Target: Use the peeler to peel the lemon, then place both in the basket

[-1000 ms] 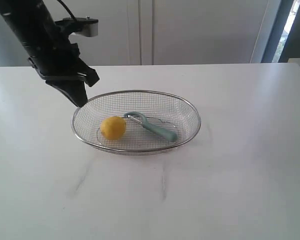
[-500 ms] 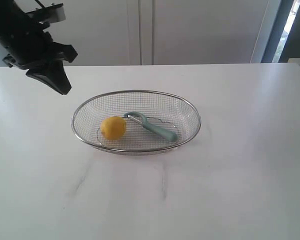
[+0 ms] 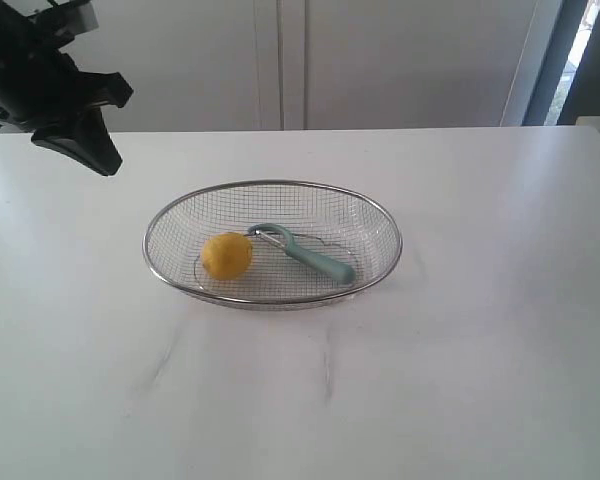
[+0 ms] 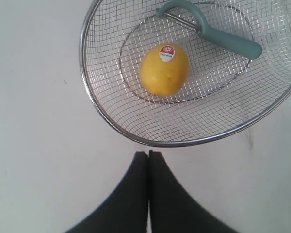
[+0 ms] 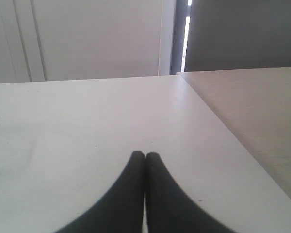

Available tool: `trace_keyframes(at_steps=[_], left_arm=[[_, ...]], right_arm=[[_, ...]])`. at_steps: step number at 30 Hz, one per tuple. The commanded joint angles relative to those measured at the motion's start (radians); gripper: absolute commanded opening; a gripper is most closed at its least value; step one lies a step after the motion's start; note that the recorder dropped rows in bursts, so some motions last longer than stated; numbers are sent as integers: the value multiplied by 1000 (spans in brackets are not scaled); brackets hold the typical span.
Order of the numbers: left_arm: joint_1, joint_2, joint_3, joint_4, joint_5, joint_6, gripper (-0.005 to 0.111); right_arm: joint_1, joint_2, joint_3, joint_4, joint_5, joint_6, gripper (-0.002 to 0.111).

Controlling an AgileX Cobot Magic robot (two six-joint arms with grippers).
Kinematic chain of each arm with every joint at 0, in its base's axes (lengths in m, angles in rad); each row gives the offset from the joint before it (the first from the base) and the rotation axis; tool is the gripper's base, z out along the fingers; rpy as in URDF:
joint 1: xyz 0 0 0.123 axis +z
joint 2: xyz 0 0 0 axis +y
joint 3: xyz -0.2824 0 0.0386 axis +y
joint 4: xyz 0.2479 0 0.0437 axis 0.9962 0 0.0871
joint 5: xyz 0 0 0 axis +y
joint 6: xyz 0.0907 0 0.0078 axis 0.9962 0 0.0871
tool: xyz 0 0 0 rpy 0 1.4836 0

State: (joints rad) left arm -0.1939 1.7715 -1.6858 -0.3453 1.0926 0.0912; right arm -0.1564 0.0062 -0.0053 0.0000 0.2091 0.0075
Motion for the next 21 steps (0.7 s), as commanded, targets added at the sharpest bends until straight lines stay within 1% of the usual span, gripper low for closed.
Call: trace_keyframes(at_steps=[1,11,21], left_arm=[[7,-15,-2,-14,28,-6,0],[7,-27,0,-14,60,-3,0],[7,-120,0,-5,43,19,0]], right_arm=[[-4,-6,5,0,-6,-7,0],[-4,-6,5,0,-6,-7,0],[-4,-6,5,0,-6,-7,0]])
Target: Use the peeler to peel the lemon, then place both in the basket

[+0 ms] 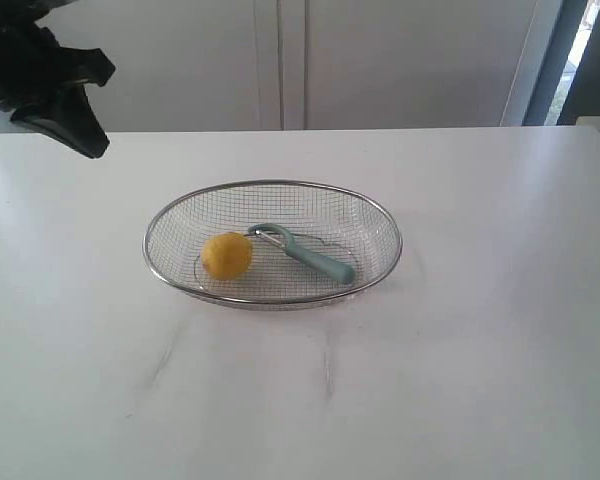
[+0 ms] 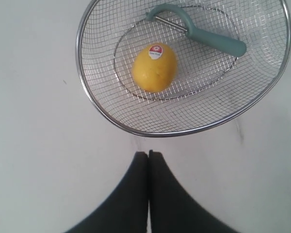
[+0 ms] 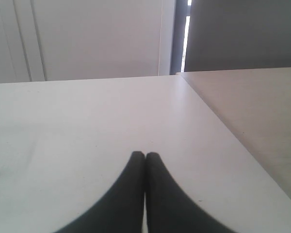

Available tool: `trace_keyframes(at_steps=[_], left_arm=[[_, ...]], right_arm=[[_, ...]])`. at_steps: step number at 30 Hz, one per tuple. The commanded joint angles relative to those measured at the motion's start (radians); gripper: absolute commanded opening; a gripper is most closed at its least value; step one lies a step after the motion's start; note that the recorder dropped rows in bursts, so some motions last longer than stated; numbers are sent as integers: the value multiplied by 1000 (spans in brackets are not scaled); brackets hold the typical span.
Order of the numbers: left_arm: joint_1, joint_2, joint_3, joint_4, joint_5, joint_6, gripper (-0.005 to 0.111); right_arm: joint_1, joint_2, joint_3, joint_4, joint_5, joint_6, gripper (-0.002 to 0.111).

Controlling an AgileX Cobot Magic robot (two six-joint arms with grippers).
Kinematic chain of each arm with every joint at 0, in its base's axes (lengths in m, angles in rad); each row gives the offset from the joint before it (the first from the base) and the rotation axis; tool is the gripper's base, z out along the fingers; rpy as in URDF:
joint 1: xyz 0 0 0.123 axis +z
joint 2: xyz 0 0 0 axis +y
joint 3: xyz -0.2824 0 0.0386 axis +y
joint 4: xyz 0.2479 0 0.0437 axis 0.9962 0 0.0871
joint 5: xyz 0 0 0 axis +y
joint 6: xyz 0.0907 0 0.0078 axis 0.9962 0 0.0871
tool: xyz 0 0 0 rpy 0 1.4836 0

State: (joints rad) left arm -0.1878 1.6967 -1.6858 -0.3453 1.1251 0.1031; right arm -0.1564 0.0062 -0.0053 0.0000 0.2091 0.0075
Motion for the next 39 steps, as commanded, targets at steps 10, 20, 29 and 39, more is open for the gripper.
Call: trace_keyframes(at_steps=[10,20,29,39], left_arm=[[1,-113,2,-1,26,51,0],[1,-247,300,1,-131,59,0],[1,-432,489,1,-173,108,0],[1,-492,500,57,-175,122,0]], right_arm=[[-4,-6,5,0,-6,-7,0],[-4,-6,5,0,-6,-7,0],[-4,-6,5,0,-6,-7,0],[-4,-6,5,0,-6,-7,0]])
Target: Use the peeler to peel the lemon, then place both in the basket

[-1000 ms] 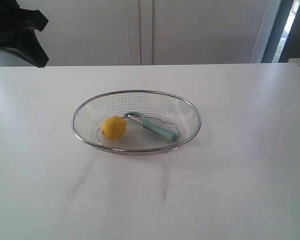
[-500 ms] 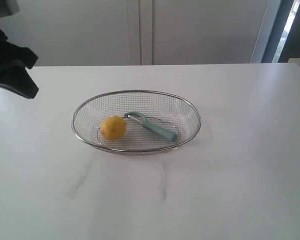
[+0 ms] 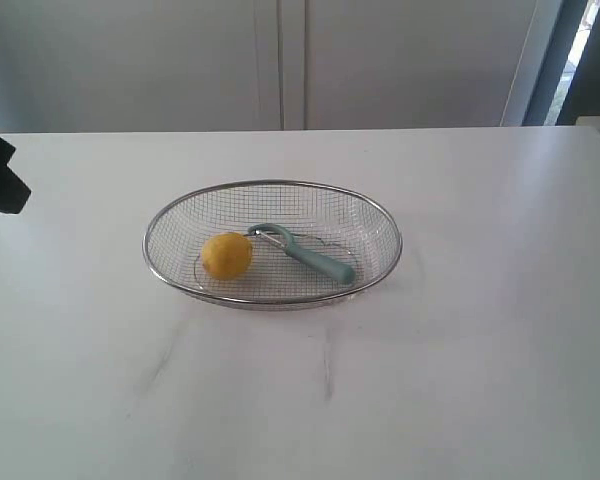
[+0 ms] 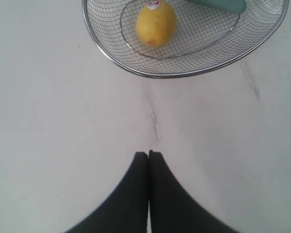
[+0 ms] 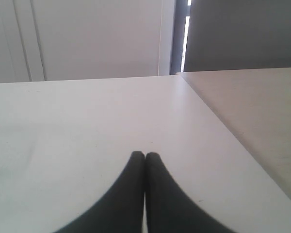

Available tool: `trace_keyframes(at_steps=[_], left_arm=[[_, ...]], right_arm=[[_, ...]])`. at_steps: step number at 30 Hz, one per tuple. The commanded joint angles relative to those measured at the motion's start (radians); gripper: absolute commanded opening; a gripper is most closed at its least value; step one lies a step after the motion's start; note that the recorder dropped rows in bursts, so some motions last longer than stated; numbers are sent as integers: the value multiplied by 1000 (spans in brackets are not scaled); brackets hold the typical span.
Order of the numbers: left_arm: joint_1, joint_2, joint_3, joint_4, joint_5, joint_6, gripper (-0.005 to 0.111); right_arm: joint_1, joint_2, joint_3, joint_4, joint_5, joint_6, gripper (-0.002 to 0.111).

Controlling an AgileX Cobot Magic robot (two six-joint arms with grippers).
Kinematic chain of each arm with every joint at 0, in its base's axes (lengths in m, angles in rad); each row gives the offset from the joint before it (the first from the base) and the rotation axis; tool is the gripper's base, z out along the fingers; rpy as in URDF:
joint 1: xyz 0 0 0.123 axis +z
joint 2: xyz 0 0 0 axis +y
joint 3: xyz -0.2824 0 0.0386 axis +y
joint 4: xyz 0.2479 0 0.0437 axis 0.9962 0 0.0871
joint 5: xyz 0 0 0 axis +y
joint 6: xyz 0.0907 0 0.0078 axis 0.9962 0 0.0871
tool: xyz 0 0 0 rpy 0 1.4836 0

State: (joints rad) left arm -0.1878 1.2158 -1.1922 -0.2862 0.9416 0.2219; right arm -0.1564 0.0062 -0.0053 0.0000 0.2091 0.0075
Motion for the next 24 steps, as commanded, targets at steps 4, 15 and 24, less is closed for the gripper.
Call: trace_keyframes(at_steps=[4,15,24], left_arm=[[1,-11,7,30,9,5,0],[8,-32,21,76,-10,26,0],[88,-134,118,68,-131,22,0]], right_arm=[[-4,-6,5,0,-6,-7,0],[-4,-6,5,0,-6,-7,0],[-4,-6,5,0,-6,-7,0]])
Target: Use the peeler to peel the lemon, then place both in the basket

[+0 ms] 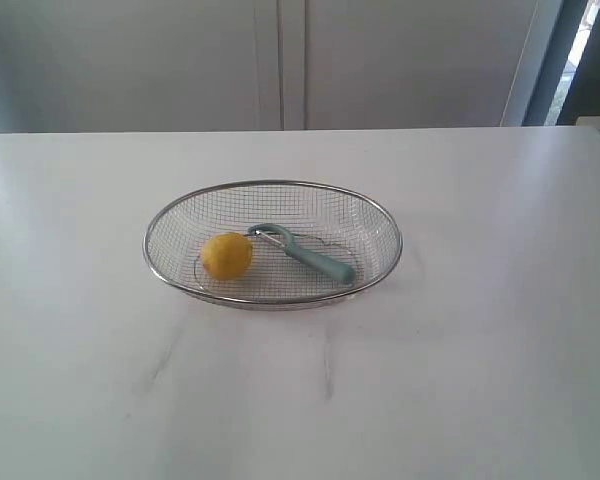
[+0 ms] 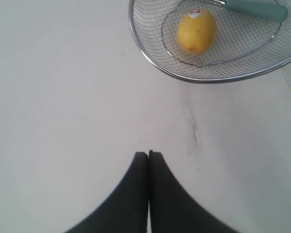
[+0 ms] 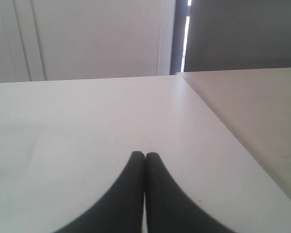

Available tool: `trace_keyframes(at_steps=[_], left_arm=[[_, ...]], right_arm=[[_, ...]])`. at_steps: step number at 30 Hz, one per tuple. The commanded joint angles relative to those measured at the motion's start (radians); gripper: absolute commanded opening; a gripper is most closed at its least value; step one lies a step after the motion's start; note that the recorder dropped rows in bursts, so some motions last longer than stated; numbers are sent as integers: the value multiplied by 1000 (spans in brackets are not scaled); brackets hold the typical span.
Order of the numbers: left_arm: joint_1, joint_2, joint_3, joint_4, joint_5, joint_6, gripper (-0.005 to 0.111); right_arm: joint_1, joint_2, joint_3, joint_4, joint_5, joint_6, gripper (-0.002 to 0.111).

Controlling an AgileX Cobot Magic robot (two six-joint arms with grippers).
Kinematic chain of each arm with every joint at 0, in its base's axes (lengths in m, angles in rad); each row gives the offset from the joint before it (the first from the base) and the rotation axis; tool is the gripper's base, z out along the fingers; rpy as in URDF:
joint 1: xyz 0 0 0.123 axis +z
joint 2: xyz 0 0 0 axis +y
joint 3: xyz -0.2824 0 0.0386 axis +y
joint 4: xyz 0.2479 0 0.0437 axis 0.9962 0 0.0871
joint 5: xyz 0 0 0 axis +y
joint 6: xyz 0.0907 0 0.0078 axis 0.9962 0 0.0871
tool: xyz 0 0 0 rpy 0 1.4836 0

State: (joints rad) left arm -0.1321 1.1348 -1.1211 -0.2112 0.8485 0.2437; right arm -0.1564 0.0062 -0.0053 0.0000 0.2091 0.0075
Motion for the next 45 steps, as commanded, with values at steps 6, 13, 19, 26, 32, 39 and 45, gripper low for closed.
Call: trace_keyframes(at_steps=[6,13,19,26,32,39,45], left_arm=[[90,-154,142,-17,-109,-3,0],[126,-295,303,-14,-236,-3,0],[132,-428,441,-9,-257,1,0],[132,-571,604,-7,-319,45,0],[132,-696,746,-7,-438,45,0],[132,-847,866,-7,-435,45,0],[175,-987,936,-4,-435,45,0]], right_arm=[[-4,-6,5,0,-6,-7,0],[-4,-6,5,0,-6,6,0],[-4,-6,5,0,-6,8,0],[-4,-6,5,0,-6,8,0],[-4,-6,5,0,-6,8,0],[-4,-6,5,0,-6,8,0],[-4,-6,5,0,-6,8,0]])
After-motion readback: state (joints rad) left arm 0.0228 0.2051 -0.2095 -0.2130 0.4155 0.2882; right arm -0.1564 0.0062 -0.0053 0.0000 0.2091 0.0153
